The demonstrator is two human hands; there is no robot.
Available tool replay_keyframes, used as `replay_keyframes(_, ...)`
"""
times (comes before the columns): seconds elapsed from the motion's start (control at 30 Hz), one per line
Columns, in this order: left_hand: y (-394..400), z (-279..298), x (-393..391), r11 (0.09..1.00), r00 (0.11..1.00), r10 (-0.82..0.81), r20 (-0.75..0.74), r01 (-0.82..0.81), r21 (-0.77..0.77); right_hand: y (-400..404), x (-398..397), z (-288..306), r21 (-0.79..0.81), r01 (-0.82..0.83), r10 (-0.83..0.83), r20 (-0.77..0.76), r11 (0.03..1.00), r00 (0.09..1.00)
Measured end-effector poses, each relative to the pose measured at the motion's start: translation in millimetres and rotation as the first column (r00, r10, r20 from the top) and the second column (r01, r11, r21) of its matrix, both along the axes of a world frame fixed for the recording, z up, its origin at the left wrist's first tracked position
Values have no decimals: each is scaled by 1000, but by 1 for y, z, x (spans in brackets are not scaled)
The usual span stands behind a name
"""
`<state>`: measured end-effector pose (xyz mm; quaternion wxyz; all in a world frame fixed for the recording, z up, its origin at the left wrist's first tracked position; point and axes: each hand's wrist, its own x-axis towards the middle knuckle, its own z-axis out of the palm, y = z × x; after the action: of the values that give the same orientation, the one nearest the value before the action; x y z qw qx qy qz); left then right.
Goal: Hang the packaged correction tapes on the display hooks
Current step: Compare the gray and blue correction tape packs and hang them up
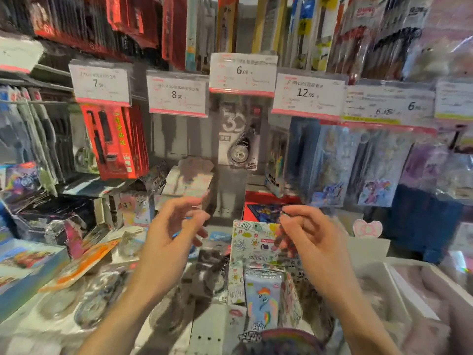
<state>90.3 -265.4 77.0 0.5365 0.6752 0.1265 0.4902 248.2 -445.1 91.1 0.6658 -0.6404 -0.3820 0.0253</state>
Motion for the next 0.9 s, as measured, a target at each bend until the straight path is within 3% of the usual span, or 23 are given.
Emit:
replay_keyframes(0.27,18,-20,-29,988,994,-80,79,90,-123,2,-37,-24,-27,73,-74,-59,997,995)
replay_keyframes(0.6,142,-24,-101,980,983,-185,11,185,-68,92,-106,-24,-6,231,-231,56,973,971)
replay_keyframes(0.9,223,-40,-141,981,979,-164,-124,149,-123,171,-143,-34,-190,225,-218,57,956,974)
